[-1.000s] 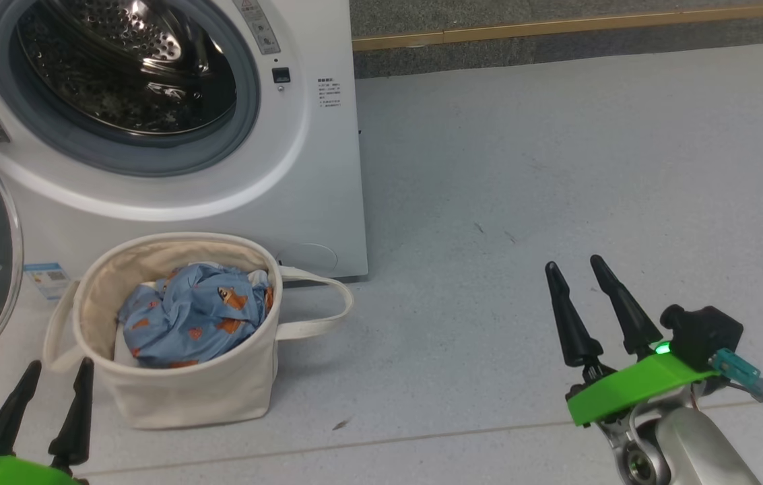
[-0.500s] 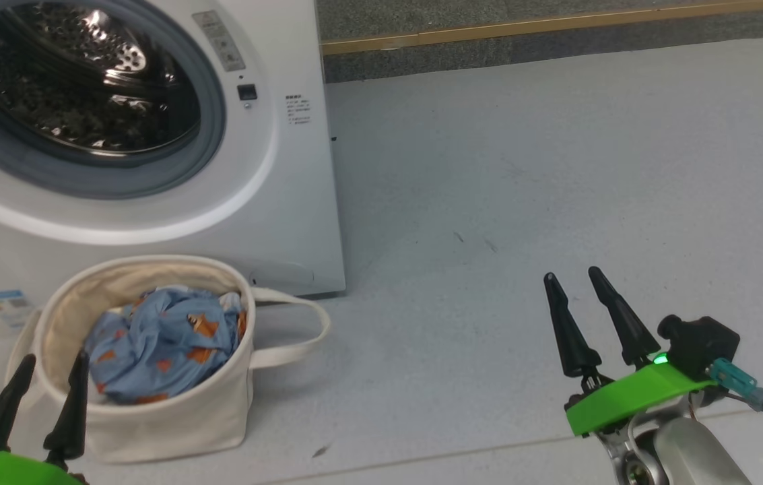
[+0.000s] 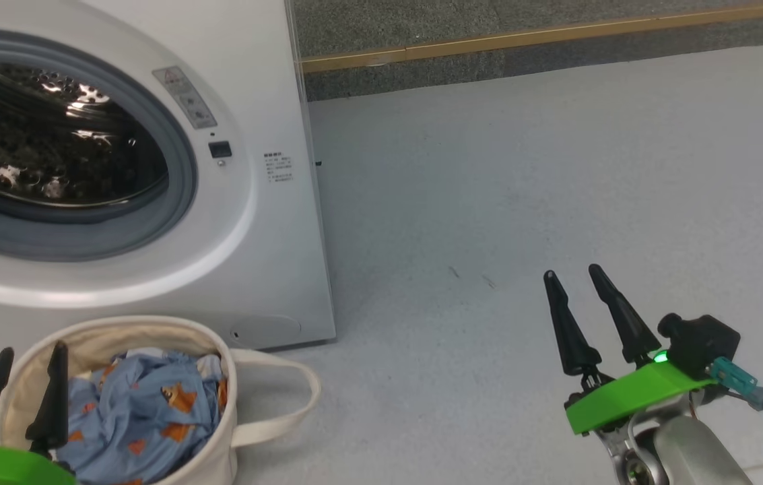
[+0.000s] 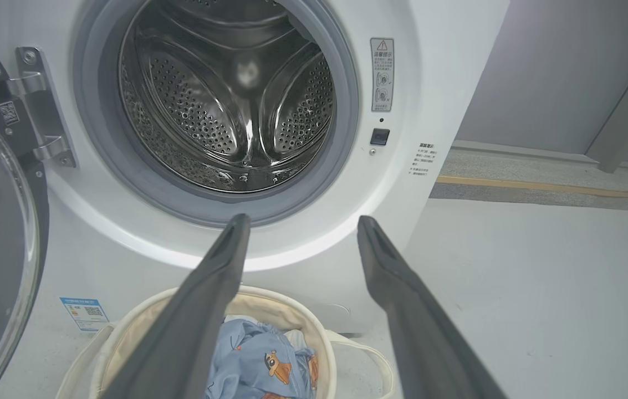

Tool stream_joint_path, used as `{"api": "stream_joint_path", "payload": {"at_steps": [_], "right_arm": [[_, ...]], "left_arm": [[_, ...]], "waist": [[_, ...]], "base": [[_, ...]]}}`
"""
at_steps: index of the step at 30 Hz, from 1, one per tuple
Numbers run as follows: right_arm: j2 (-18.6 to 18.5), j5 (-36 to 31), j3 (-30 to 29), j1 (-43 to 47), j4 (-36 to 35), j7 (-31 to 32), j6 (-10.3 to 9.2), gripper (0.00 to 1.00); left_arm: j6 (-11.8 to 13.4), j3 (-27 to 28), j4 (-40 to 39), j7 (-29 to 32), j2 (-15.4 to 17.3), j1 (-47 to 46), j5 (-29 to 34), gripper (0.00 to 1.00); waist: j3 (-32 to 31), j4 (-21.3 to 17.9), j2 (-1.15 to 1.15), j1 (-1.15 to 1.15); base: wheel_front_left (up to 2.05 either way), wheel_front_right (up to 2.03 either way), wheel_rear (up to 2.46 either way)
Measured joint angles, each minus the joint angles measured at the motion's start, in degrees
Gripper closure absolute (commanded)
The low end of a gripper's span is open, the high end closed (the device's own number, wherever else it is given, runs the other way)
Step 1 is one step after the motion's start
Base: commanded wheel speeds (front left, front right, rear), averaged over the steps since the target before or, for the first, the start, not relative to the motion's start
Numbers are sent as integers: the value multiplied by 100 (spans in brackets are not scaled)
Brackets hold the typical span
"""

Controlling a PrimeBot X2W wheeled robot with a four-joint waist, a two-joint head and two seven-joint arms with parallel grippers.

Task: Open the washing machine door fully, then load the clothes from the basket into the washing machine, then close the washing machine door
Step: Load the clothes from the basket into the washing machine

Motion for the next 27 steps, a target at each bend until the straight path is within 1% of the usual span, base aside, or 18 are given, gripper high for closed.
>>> {"api": "stream_joint_path", "payload": {"at_steps": [5, 10, 16, 17, 19, 23, 25, 27], "right_arm": [[25, -25, -1, -1, -45, 0, 0, 0], [34, -25, -9, -1, -63, 1, 0, 0], [36, -25, -8, -1, -81, 1, 0, 0], [36, -25, -8, -1, -86, 1, 0, 0], [36, -25, -10, -1, -86, 1, 0, 0], [36, -26, -11, -1, -91, 2, 0, 0], [36, -26, -10, -1, -97, 2, 0, 0], [36, -26, -10, -1, -110, 3, 0, 0]], "left_arm": [[22, 2, 135, -11, 2, -119, -7, 0], [25, -12, 200, -11, -9, -166, -4, 0], [229, -34, 296, -85, 19, -207, 179, 0], [229, -57, 316, -74, 26, -207, 222, 0], [276, -155, 361, 13, 58, -218, 303, 0], [277, -234, 457, 230, 64, -377, 304, 0], [274, -320, 552, 410, 71, -521, 304, 0], [263, -476, 757, 716, 82, -648, 303, 0]], "waist": [[19, 25, 0, 0], [21, 44, 0, 0], [18, 46, 0, 0], [17, 47, 0, 0], [17, 48, 0, 0], [34, 57, 0, 0], [48, 51, 0, 0], [70, 39, 0, 0]], "base": [[102, -102, 0], [34, -34, 0], [0, 0, 0], [0, 0, 0], [0, 0, 0], [0, 0, 0], [0, 0, 0], [0, 0, 0]]}}
